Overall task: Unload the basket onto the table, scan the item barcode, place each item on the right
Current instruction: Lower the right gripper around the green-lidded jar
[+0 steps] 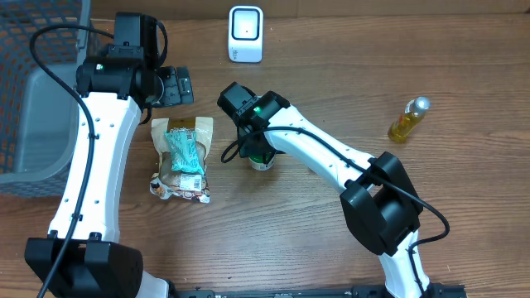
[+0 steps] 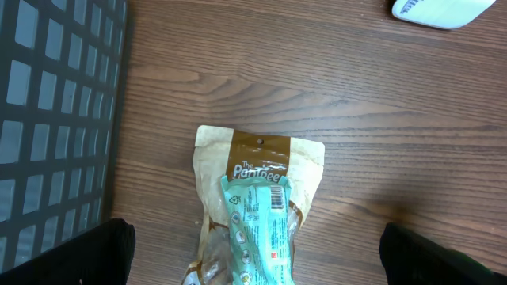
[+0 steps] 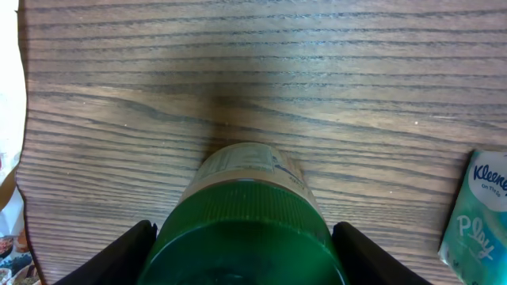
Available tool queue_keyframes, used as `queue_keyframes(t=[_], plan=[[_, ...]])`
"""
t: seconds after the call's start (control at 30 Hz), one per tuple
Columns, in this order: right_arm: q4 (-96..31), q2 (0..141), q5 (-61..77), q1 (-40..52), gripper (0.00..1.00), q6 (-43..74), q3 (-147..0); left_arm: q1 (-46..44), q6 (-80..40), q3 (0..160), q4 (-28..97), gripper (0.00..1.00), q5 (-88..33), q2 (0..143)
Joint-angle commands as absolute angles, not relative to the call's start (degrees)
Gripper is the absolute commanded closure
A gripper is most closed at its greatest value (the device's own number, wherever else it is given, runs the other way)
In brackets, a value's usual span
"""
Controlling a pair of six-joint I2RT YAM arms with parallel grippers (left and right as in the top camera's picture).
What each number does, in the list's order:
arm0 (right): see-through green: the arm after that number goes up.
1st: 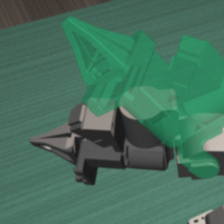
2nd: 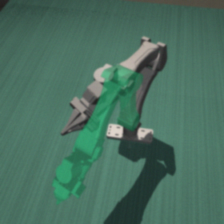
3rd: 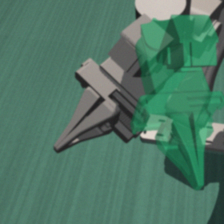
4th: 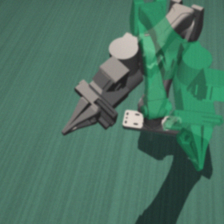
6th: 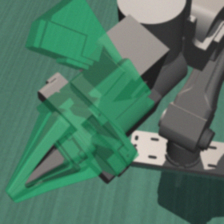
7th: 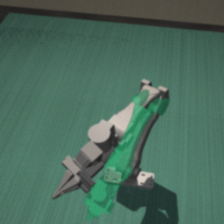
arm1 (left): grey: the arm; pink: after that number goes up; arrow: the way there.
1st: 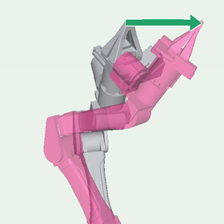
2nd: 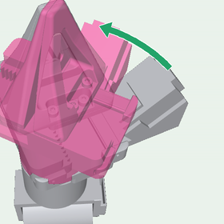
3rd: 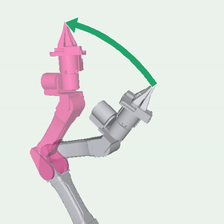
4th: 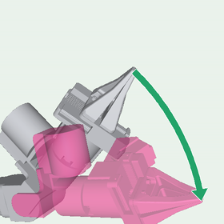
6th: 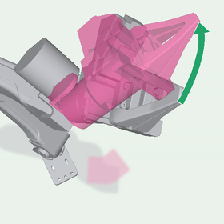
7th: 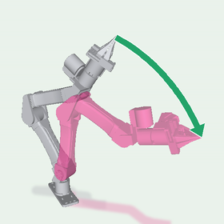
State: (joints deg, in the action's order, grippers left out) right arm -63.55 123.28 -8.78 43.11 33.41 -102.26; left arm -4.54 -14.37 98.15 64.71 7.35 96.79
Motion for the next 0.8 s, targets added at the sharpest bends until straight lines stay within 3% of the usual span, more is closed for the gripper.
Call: queue_keyframes(t=[0.0,0.07,0.43,0.77], plan=[[-62.04,124.31,-9.15,43.00,0.23,32.99,-101.27,-4.95,-13.28,99.26,64.49,0.00,7.88,96.64],[-60.01,124.31,-10.90,43.00,0.15,33.01,-101.27,-4.95,-13.28,99.26,64.49,0.00,7.88,96.64],[-63.99,124.31,-11.68,43.00,0.15,33.26,-101.25,-4.95,-13.28,99.26,64.49,0.00,7.88,96.64],[-64.47,124.31,-8.95,43.00,0.25,33.21,-101.25,-4.95,-13.28,99.26,64.49,0.00,7.88,96.64]])
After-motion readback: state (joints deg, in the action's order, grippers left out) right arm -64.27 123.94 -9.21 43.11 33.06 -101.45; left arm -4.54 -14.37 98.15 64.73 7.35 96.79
